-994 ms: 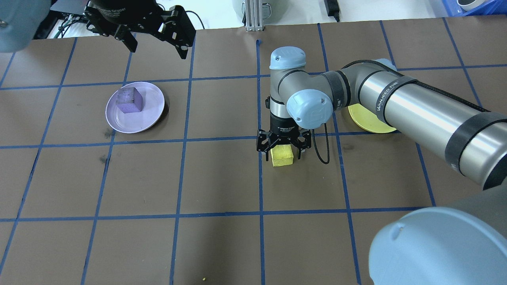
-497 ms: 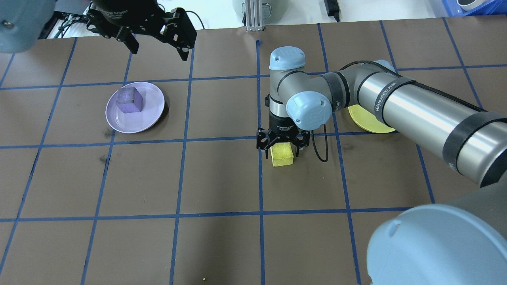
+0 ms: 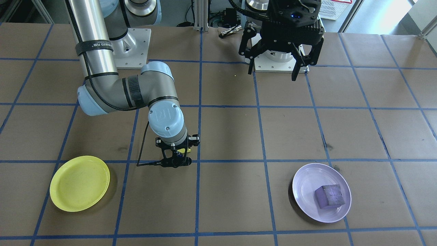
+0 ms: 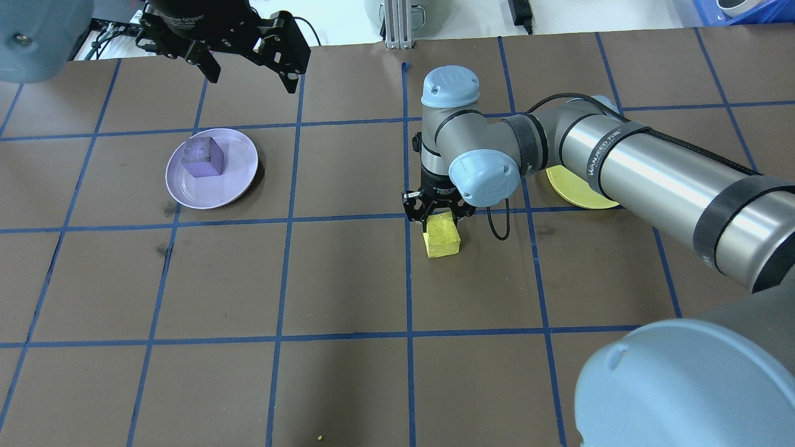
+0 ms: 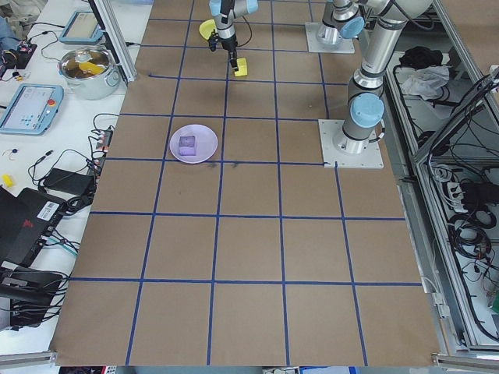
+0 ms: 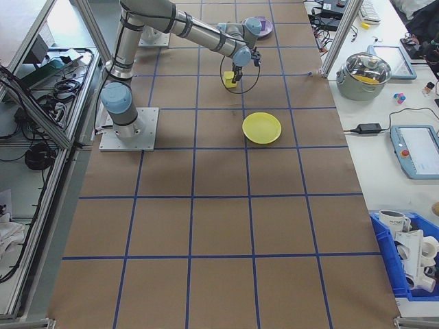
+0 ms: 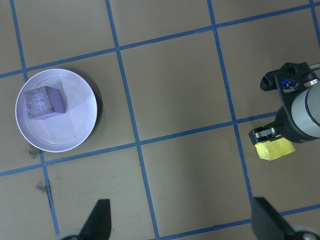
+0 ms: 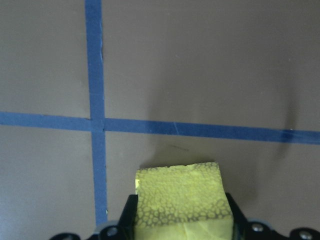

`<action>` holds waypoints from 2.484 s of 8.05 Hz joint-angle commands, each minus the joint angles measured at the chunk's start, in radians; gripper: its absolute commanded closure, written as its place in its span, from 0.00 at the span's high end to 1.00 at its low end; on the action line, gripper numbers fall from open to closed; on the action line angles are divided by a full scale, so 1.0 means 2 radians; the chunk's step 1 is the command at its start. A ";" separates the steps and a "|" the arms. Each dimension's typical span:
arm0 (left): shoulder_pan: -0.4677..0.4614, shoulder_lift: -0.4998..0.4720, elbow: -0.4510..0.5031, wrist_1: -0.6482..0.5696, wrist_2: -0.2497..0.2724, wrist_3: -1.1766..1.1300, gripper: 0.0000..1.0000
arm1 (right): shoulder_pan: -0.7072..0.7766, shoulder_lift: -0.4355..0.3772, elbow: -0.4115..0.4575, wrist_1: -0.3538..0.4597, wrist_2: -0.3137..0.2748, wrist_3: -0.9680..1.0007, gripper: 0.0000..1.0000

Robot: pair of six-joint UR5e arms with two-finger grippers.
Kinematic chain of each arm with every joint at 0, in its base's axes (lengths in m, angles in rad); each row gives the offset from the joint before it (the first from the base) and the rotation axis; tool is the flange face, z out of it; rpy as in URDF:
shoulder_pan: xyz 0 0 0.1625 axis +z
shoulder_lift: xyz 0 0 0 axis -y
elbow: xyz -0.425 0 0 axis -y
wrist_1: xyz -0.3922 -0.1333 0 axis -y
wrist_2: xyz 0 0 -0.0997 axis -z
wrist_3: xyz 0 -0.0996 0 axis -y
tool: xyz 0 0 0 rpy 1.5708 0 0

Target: Sort blocks by color into plates

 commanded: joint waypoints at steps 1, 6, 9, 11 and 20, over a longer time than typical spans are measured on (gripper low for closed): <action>0.000 0.009 -0.006 0.000 0.001 0.000 1.00 | -0.008 -0.018 -0.009 -0.009 -0.002 -0.003 0.00; -0.001 0.017 -0.027 0.011 0.005 0.007 1.00 | -0.133 -0.071 -0.041 -0.035 -0.055 -0.166 0.00; -0.001 0.018 -0.029 0.013 0.002 0.007 1.00 | -0.189 -0.063 -0.040 -0.064 -0.059 -0.271 0.00; -0.001 0.018 -0.031 0.016 0.002 0.007 1.00 | -0.209 -0.035 -0.039 -0.065 -0.071 -0.294 0.00; -0.001 0.030 -0.039 0.020 0.000 0.006 1.00 | -0.216 -0.023 -0.040 -0.065 -0.090 -0.314 1.00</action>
